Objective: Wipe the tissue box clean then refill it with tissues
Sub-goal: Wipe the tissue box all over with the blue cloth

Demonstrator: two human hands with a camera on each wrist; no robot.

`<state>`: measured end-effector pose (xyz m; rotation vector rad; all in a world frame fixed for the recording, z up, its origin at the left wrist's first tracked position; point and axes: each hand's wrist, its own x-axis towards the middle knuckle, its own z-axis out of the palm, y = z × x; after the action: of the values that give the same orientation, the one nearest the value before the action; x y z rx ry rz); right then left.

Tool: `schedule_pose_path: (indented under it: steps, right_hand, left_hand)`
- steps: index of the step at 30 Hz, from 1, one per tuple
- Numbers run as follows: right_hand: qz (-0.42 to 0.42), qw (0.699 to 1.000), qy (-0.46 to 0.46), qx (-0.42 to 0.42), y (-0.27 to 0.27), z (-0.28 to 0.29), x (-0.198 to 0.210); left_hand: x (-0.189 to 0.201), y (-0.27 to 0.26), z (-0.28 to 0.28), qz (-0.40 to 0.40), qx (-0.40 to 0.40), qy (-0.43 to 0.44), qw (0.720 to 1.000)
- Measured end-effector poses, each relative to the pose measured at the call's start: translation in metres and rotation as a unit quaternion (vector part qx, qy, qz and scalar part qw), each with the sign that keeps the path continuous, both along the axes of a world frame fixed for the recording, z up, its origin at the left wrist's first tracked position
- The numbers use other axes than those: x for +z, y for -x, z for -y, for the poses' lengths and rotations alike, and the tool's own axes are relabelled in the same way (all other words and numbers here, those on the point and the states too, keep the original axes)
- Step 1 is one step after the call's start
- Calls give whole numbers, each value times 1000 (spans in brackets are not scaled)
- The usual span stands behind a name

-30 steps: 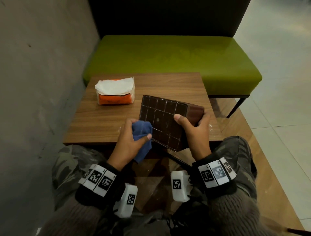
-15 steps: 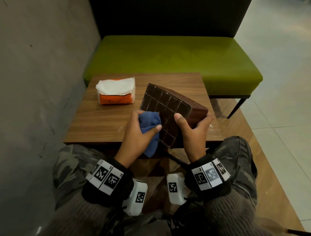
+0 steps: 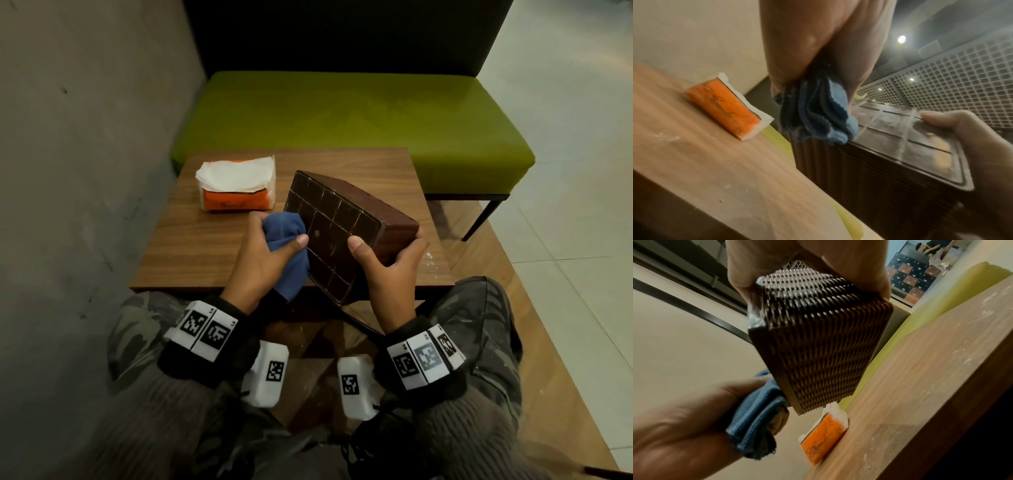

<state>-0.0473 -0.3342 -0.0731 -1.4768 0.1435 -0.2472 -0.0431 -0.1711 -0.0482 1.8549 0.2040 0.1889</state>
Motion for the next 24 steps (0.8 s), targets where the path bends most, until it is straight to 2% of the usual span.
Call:
schedule_pose_path:
  steps: [5,9,12,15,19,24]
  right_hand:
    - [-17,999,-22,-25,-2,-2,2]
    - [-15,1000,-18,-14,-1,0,1]
    - [-2,1000,-3,-12,0,0,0]
    - [6,1000,18,-22,-1,-4,1]
    - [11,999,32,-34,-2,-2,0]
    - [11,998,52,-41,2,-4,-7]
  left_hand:
    - [-6,13,10,13,-51,-69,996]
    - [-4,7,3,-31,-36,11,999]
    - [-1,1,-5,-25,-25,16,999]
    - [-2,2,-3,-53,-27,68,996]
    - [-10,8,5,-52,-55,57,995]
    - [-15,-4,-2,-76,-13,92,993]
